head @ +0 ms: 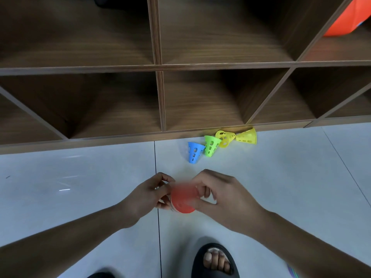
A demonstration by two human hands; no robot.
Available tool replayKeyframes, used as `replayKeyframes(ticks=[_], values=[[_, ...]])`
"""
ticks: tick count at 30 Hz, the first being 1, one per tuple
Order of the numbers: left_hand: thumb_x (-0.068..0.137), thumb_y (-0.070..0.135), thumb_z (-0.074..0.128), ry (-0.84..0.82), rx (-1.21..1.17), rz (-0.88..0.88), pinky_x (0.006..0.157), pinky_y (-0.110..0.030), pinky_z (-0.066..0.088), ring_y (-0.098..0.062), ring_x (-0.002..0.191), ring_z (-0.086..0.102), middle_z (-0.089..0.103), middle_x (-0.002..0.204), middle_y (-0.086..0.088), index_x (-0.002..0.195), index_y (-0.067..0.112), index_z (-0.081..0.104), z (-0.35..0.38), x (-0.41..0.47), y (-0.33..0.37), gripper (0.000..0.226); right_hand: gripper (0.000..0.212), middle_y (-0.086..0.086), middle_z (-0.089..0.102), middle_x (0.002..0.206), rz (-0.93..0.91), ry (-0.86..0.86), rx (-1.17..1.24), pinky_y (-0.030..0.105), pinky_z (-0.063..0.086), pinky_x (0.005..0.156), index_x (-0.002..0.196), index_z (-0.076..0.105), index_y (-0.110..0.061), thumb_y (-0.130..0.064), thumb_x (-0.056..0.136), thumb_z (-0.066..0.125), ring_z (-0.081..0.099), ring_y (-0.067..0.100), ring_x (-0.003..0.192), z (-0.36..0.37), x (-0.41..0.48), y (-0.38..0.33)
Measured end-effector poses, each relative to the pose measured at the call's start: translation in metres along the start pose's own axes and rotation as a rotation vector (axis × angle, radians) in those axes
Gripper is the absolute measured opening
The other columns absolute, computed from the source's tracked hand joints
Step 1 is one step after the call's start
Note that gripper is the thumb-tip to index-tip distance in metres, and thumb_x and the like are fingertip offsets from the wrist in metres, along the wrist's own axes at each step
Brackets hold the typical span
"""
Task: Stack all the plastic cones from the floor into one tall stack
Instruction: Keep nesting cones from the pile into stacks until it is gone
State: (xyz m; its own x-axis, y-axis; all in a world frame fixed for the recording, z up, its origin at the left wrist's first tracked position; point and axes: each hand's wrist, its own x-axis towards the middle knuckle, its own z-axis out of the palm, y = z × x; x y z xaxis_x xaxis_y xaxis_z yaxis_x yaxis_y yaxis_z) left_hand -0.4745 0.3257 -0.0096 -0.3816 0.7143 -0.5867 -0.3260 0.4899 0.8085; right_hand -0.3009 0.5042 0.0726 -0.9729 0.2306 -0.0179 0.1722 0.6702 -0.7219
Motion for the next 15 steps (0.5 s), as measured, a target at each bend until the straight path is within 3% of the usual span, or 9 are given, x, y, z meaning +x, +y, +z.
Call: replayKeyframes(ticks=[3, 8, 10, 13, 15], values=[[0.108, 0.032, 0.060, -0.021, 0.068, -0.005, 0.081, -0.038, 0.064, -0.025, 0.085, 0.073, 0.073, 0.105, -0.017, 0.113, 0.020, 0.070, -0.003, 0.004, -0.002, 0.016, 0.026, -0.013, 0.058, 0.089, -0.024, -0.060, -0.013, 0.025, 0.050, 0.073, 0.111, 0.060, -0.035, -0.048, 0.093, 0.074, 0.057, 0.011, 0.085, 0.014, 0.002, 0.004], [0.107, 0.036, 0.061, 0.006, 0.184, 0.021, 0.080, -0.038, 0.062, -0.020, 0.082, 0.074, 0.076, 0.096, -0.008, 0.111, 0.027, 0.070, -0.008, 0.019, 0.004, 0.014, 0.030, -0.013, 0.062, 0.088, 0.036, -0.070, 0.046, 0.017, 0.046, 0.070, 0.112, 0.064, -0.035, -0.056, 0.092, 0.073, 0.061, 0.013, 0.084, 0.007, 0.014, 0.013], [0.105, 0.039, 0.063, 0.014, 0.217, 0.037, 0.078, -0.038, 0.060, -0.018, 0.080, 0.073, 0.076, 0.093, -0.006, 0.110, 0.030, 0.070, -0.010, 0.029, 0.008, 0.012, 0.023, -0.007, 0.064, 0.082, 0.099, -0.030, 0.170, 0.023, 0.049, 0.069, 0.107, 0.067, -0.031, -0.050, 0.096, 0.072, 0.062, 0.012, 0.077, 0.003, 0.024, 0.026], [0.103, 0.044, 0.066, -0.005, 0.265, 0.063, 0.074, -0.035, 0.057, -0.018, 0.081, 0.073, 0.076, 0.096, -0.005, 0.107, 0.031, 0.069, -0.012, 0.045, 0.017, 0.014, 0.006, 0.005, 0.067, 0.080, 0.270, 0.074, 0.352, 0.045, 0.054, 0.077, 0.096, 0.071, -0.028, -0.033, 0.099, 0.071, 0.062, 0.019, 0.072, -0.002, 0.046, 0.060], [0.102, 0.042, 0.068, -0.013, 0.287, 0.079, 0.072, -0.030, 0.055, -0.014, 0.080, 0.074, 0.075, 0.102, -0.006, 0.107, 0.030, 0.069, -0.009, 0.057, 0.025, 0.013, 0.010, 0.006, 0.070, 0.084, 0.355, 0.142, 0.339, 0.050, 0.056, 0.082, 0.092, 0.072, -0.029, -0.022, 0.099, 0.070, 0.064, 0.017, 0.071, -0.004, 0.059, 0.089]])
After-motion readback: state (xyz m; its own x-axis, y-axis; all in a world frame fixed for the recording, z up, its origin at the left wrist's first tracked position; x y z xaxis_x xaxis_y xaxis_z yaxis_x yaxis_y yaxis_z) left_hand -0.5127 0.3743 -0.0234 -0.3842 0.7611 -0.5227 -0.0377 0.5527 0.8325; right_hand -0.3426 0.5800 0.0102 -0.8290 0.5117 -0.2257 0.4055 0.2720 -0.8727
